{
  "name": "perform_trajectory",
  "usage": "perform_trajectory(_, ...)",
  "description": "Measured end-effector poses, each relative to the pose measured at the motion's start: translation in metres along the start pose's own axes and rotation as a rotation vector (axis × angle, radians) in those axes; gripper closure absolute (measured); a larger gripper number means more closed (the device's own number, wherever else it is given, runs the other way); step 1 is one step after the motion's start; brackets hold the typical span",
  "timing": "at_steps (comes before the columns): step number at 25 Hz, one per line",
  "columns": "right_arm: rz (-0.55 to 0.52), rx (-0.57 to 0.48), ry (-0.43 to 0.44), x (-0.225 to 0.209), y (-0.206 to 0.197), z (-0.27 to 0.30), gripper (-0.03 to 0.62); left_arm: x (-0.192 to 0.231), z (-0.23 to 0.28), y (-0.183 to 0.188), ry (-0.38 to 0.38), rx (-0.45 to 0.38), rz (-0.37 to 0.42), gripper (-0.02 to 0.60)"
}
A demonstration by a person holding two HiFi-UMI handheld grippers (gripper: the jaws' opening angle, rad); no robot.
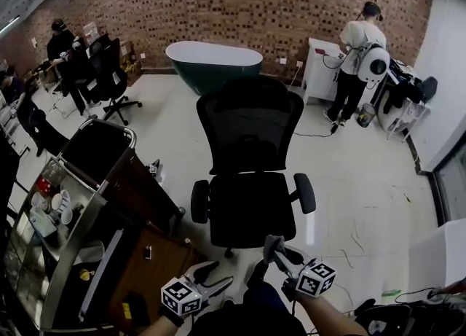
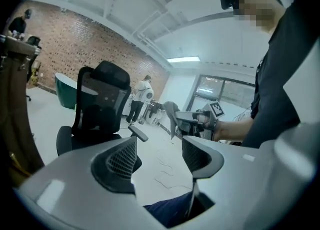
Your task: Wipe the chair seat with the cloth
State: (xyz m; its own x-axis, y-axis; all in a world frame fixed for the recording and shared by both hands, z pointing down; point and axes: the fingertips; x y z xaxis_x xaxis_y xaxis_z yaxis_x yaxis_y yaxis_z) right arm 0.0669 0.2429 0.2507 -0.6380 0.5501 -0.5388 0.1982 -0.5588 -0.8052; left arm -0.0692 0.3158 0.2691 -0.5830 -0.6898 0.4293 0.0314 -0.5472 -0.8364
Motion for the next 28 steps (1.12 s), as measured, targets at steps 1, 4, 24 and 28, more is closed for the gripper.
perform_trajectory(1,0.007,-0.015,0.003,0.015,-0.002,-0.011,0.543,-0.013,-0.007,-0.004,-0.013,0.002,0.010,0.275)
perform_trajectory(4,-0.015,-0.029,0.014,0.051,-0.009,-0.041,0.543,-0.043,-0.021,-0.010,-0.047,-0.034,-0.004,0.275)
perform_trajectory(24,-0.097,-0.040,0.113,0.075,0.013,-0.135,0.545,-0.114,-0.008,0.029,-0.014,-0.187,0.009,0.276)
perform_trajectory(28,-0.136,-0.033,0.127,0.074,0.016,-0.138,0.543,-0.120,-0.004,0.030,0.000,-0.192,0.024,0.276)
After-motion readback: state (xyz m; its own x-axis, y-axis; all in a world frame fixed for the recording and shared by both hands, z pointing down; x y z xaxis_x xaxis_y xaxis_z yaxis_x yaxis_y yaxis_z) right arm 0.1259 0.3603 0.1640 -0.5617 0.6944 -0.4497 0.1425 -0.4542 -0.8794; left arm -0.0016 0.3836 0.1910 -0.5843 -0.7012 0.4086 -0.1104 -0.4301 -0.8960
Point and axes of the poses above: the fingertips, and each gripper's own axes: z forward along the fingers, x to its left, y out of its top, and after that the axes turned 4 degrees about x, right-handed
